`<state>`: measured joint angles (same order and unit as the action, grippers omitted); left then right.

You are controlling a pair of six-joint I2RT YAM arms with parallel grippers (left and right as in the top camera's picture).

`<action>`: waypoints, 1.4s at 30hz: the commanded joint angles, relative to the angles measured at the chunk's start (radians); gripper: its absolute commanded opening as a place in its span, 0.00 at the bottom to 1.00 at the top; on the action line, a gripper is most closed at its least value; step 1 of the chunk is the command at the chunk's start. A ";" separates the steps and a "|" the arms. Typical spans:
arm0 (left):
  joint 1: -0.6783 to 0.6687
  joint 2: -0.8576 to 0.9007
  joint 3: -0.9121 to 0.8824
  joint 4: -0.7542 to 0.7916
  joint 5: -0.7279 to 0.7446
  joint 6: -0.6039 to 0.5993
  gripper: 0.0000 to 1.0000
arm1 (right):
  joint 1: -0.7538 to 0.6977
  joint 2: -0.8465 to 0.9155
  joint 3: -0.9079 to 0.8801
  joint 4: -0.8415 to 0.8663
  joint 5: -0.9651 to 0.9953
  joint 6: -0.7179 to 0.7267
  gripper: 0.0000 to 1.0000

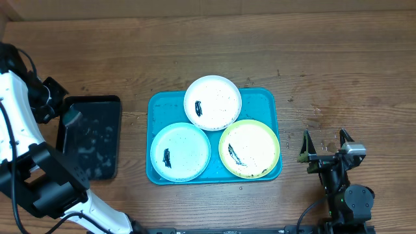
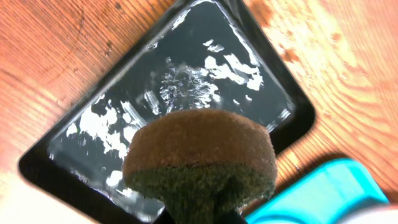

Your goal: Clean dirty plates on tray and stack at the side

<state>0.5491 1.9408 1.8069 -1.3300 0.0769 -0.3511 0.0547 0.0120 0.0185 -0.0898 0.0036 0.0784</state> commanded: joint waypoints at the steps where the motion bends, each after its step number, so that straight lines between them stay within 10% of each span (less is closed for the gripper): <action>1: -0.024 0.017 -0.188 0.106 -0.042 -0.046 0.04 | 0.006 -0.009 -0.011 0.005 -0.005 -0.001 1.00; 17: -0.060 -0.071 -0.105 0.056 -0.062 0.054 0.04 | 0.006 -0.009 -0.011 0.005 -0.005 -0.001 1.00; 27: -0.068 -0.039 -0.440 0.325 -0.063 0.030 0.04 | 0.006 -0.009 -0.011 0.005 -0.005 -0.001 1.00; 37: -0.064 -0.045 -0.041 -0.024 -0.058 0.048 0.04 | 0.006 -0.009 -0.011 0.005 -0.005 -0.001 1.00; 42: -0.068 -0.042 -0.134 0.079 -0.170 0.010 0.04 | 0.006 -0.009 -0.011 0.005 -0.005 -0.001 1.00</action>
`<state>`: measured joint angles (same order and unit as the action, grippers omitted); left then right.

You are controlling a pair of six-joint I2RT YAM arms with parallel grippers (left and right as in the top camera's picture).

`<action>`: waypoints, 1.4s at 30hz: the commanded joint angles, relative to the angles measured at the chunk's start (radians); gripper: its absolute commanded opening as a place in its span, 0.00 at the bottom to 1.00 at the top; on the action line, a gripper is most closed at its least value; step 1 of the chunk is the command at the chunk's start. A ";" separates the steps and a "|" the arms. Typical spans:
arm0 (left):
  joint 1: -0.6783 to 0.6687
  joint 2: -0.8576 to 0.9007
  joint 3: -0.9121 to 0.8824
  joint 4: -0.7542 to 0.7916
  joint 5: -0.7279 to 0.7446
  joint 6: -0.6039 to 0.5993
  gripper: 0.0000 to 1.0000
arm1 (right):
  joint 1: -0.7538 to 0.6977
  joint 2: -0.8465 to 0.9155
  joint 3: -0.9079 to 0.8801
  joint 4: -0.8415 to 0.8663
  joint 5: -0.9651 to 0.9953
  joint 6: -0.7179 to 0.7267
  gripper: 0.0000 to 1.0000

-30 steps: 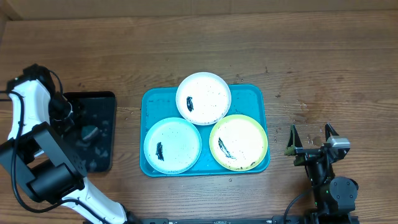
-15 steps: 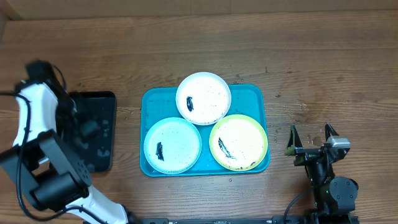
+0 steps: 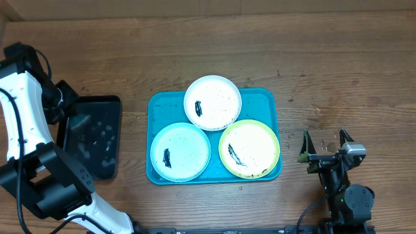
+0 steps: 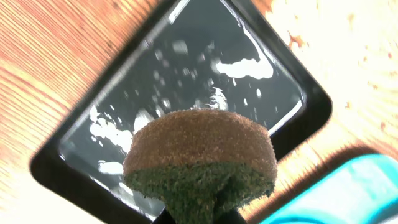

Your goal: Clean dirty plates on tray and stack at the side

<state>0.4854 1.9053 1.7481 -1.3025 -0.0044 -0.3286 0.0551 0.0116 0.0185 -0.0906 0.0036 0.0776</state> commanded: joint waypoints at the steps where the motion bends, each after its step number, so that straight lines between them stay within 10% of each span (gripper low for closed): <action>1: -0.004 -0.005 -0.138 0.091 -0.087 -0.026 0.04 | 0.005 -0.009 -0.011 0.006 -0.005 0.000 1.00; 8: 0.000 0.004 -0.373 0.247 -0.047 -0.031 0.04 | 0.005 -0.009 -0.011 0.006 -0.005 0.000 1.00; 20: -0.032 -0.082 0.078 -0.134 0.060 0.042 0.04 | 0.005 -0.009 -0.011 0.006 -0.005 0.000 1.00; 31: -0.048 -0.061 -0.372 0.197 -0.018 -0.031 0.04 | 0.005 -0.009 -0.011 0.006 -0.005 0.000 1.00; 42: -0.051 -0.223 0.026 -0.113 0.056 -0.034 0.04 | 0.005 -0.009 -0.011 0.006 -0.005 0.000 1.00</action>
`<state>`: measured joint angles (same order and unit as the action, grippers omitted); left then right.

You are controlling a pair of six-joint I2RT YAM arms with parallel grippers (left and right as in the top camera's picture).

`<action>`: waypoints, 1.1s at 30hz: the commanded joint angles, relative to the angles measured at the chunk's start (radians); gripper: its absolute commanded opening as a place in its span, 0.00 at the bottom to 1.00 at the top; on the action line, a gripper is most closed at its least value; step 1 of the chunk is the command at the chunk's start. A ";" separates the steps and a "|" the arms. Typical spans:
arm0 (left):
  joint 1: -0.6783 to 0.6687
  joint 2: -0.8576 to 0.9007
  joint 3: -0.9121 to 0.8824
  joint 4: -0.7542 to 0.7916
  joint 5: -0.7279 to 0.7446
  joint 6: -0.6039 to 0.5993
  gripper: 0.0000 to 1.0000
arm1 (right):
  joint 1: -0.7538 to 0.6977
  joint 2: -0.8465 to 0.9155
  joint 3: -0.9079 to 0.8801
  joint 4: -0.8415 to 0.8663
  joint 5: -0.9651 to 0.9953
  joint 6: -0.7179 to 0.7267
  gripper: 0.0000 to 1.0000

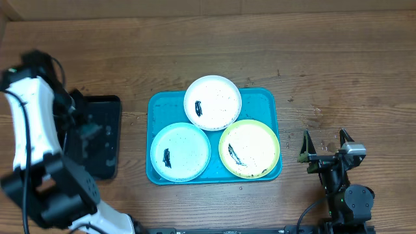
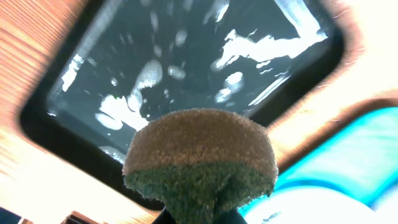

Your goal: Clean dirty plates on tray and stack at the side

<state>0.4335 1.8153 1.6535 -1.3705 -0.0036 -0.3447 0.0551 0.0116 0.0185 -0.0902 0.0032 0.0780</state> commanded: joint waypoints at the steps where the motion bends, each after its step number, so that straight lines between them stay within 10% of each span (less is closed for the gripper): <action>1: -0.004 -0.159 0.129 -0.048 0.081 -0.018 0.04 | 0.005 -0.009 -0.011 0.006 -0.004 0.000 1.00; 13: -0.323 -0.262 -0.024 -0.146 0.272 -0.019 0.04 | 0.005 -0.009 -0.011 0.006 -0.004 0.000 1.00; 23: -0.764 -0.233 -0.499 0.310 0.290 -0.120 0.04 | 0.005 -0.009 -0.011 0.006 -0.004 0.000 1.00; 33: -0.829 -0.114 -0.603 0.468 0.202 -0.164 0.04 | 0.005 -0.009 -0.011 0.006 -0.004 0.000 1.00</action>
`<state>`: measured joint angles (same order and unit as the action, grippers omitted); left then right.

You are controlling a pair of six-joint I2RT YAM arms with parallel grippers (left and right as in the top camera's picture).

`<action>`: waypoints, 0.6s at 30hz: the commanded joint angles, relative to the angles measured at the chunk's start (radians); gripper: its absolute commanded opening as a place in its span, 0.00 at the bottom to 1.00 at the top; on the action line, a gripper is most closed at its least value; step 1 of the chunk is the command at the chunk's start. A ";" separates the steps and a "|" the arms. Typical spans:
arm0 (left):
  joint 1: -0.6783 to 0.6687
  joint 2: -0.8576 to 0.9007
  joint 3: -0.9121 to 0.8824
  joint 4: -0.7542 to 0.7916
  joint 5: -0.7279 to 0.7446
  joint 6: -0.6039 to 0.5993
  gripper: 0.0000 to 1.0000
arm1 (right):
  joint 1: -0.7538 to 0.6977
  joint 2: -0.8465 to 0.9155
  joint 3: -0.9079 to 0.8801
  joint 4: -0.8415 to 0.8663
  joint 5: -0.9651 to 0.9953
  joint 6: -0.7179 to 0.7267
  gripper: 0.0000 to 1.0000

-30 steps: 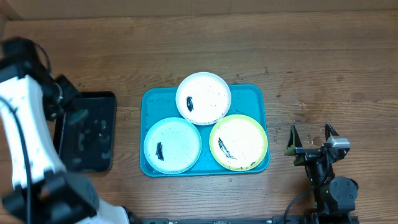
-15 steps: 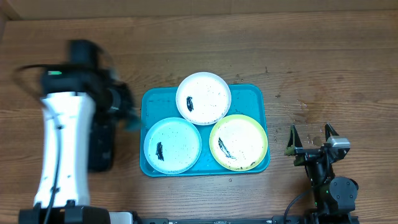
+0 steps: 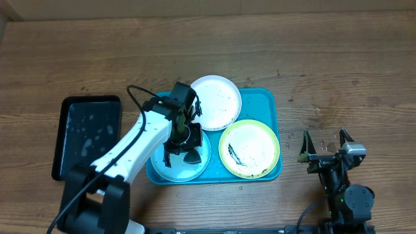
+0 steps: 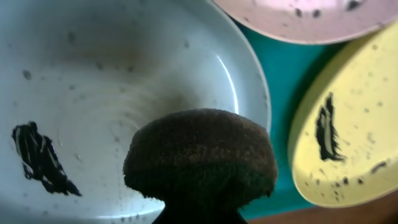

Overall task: Clean dirty plates on tray and stack at the side
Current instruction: 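Place the sponge onto the light blue plate with the left gripper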

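Three dirty plates sit on the blue tray (image 3: 268, 104): a white one (image 3: 220, 97) at the back, a light-blue one (image 3: 179, 171) at the front left and a yellow-green one (image 3: 250, 148) at the front right. Each carries a black smear. My left gripper (image 3: 188, 151) is shut on a round brown sponge (image 4: 199, 155) just over the light-blue plate (image 4: 112, 87), right of its smear (image 4: 40, 158). Whether the sponge touches the plate is unclear. The yellow-green plate (image 4: 354, 118) lies to the right. My right gripper (image 3: 324, 144) stands open, right of the tray.
A black tray of water (image 3: 88, 136) lies at the table's left side. Bare wood runs behind the blue tray and between it and the right gripper. The left arm crosses from the front left over the blue tray's left edge.
My left gripper, sponge still in it, has moved from over the black water tray to the right, over the light-blue plate. The right arm has not moved.
My left gripper held the sponge close above the water in the black tray. At the two following moments it hung higher over that tray, with more of the blue tray in view. Now the sponge is over the light-blue plate. The plates have stayed put.
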<state>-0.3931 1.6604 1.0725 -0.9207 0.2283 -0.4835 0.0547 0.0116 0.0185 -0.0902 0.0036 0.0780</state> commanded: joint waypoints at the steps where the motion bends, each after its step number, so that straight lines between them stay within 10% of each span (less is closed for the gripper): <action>1: -0.003 0.058 -0.023 0.024 -0.029 -0.026 0.07 | 0.006 -0.009 -0.011 0.006 -0.005 0.000 1.00; 3: -0.003 0.087 -0.023 0.032 -0.024 -0.026 0.38 | 0.006 -0.009 -0.011 0.006 -0.005 0.000 1.00; 5: -0.003 0.101 -0.023 0.032 -0.008 -0.020 1.00 | 0.006 -0.009 -0.011 0.006 -0.005 0.000 1.00; 18: 0.011 -0.002 0.379 -0.327 -0.210 0.040 1.00 | 0.006 -0.009 -0.011 0.006 -0.005 0.000 1.00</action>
<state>-0.3920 1.7424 1.2938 -1.1851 0.1646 -0.4461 0.0551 0.0116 0.0185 -0.0906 0.0036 0.0780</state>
